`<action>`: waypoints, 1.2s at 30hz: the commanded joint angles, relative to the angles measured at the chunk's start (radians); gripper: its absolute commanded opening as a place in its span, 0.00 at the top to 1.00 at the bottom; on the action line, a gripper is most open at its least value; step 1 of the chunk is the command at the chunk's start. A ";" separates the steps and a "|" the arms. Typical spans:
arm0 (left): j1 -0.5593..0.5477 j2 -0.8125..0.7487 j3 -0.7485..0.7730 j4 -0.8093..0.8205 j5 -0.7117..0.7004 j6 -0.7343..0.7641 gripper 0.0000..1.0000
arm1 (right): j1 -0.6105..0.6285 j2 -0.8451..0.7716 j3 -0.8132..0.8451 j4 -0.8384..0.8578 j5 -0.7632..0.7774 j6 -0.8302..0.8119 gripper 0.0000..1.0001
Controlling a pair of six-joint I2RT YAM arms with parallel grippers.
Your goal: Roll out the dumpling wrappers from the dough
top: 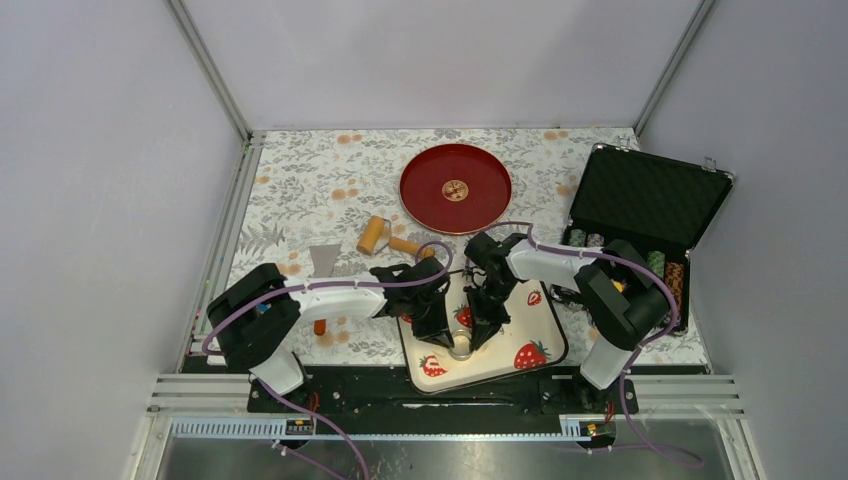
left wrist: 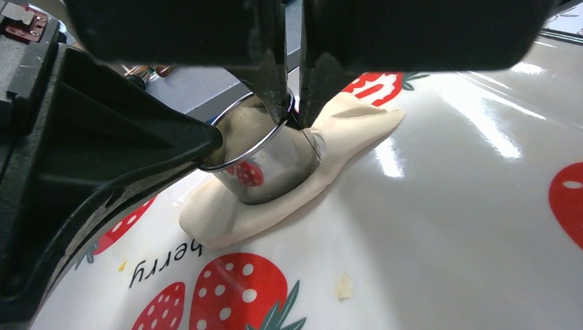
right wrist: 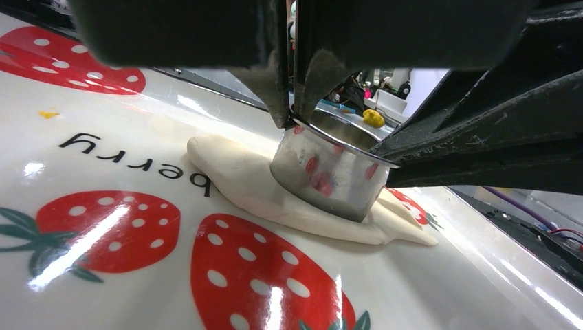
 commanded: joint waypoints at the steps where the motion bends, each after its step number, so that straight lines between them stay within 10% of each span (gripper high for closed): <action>1: -0.051 0.164 -0.078 0.014 -0.290 -0.039 1.00 | 0.062 0.077 -0.054 0.160 0.213 -0.059 1.00; 24: -0.053 0.081 0.084 -0.141 -0.363 0.050 0.66 | 0.062 -0.051 0.075 0.028 0.166 -0.052 0.75; 36: -0.051 0.036 0.154 -0.240 -0.396 0.081 0.57 | 0.061 -0.092 0.150 -0.083 0.212 -0.065 0.43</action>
